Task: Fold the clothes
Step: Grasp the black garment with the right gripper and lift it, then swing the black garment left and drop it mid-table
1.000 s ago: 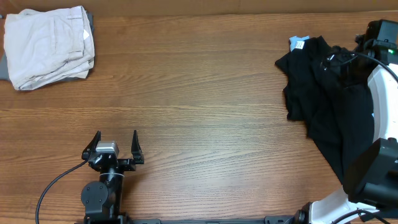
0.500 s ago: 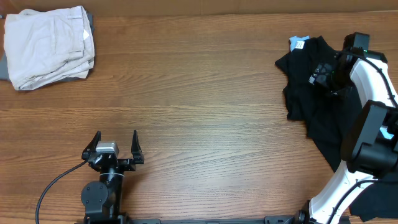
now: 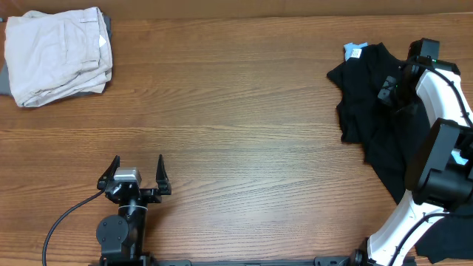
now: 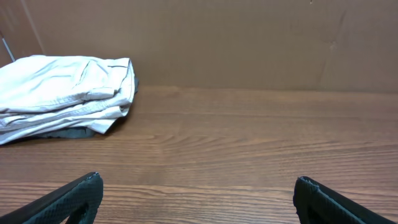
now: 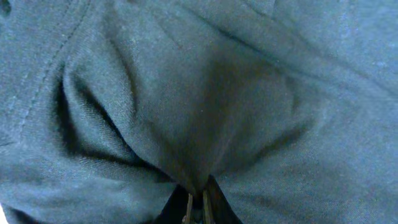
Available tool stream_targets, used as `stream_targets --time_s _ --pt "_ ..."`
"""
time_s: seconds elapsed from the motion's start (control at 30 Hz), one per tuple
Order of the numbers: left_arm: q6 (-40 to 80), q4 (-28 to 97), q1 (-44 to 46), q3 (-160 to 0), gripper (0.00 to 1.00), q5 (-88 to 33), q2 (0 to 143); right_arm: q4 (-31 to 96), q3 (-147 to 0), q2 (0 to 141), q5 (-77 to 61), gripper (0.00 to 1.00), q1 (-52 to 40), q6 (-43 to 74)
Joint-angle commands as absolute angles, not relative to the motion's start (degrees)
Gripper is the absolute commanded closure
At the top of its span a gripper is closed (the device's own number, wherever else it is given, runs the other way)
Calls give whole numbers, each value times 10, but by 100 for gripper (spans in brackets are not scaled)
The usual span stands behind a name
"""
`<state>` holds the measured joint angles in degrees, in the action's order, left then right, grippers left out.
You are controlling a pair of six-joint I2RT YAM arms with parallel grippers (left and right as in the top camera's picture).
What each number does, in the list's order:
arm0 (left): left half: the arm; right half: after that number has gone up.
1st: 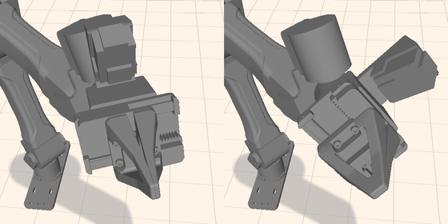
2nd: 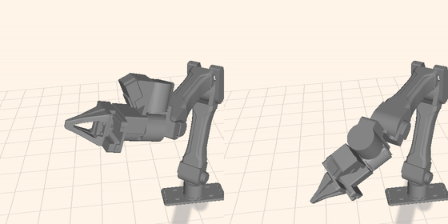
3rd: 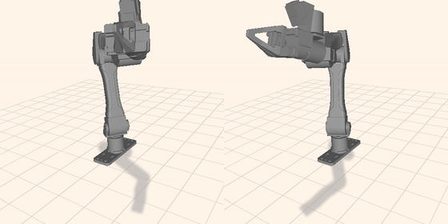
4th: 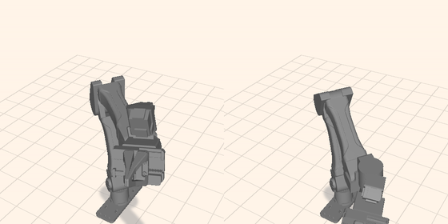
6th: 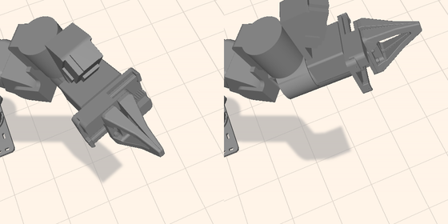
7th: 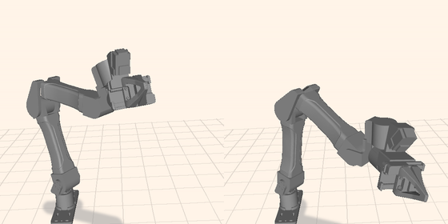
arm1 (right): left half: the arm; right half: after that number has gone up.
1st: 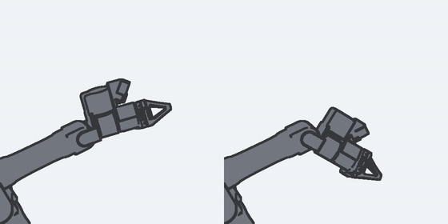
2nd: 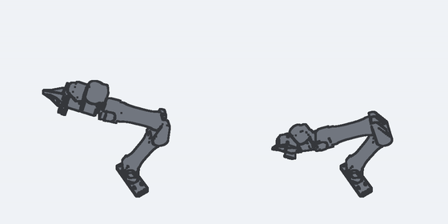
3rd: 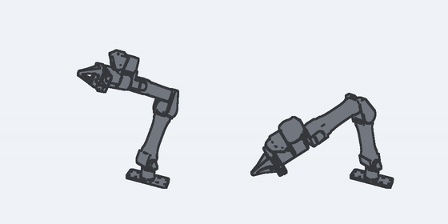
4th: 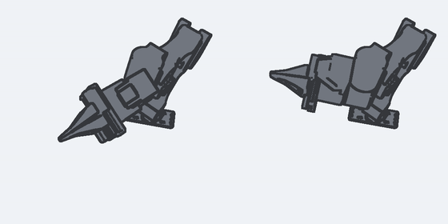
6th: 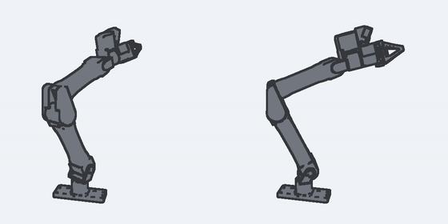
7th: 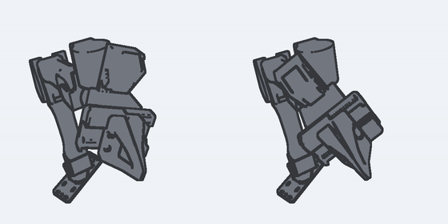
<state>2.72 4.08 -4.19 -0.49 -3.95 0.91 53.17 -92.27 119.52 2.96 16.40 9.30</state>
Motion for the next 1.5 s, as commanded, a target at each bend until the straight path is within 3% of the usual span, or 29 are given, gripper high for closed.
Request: stream_targets --time_s 0.0,0.27,0.47,0.67,1.0,1.03,1.1,1.13,1.3,1.47 --pt "17 42 -46 -3 0 -34 6 543 -950 1183 60 96 161 91" --pt "17 42 -46 -3 0 -34 6 624 -1072 1086 52 96 158 104" --pt "17 42 -46 -3 0 -34 6 682 -1193 1020 -39 96 117 104" --pt "17 42 -46 -3 0 -34 6 662 -1256 985 -142 96 -33 124" --pt "17 42 -46 -3 0 -34 6 641 -1256 1035 -139 96 -272 170" --pt "17 42 -46 -3 0 -34 6 644 -1256 1042 -124 87 -286 170" --pt "17 42 -46 -3 0 -34 6 651 -1256 1051 -80 53 -300 177" --pt "17 42 -46 -3 0 -34 6 655 -1256 1053 -53 46 -302 185" --pt "17 42 -46 -3 0 -34 6 686 -1256 1051 39 34 -273 198" --pt "17 42 -46 -3 0 -34 6 771 -1246 1054 117 25 -172 197"
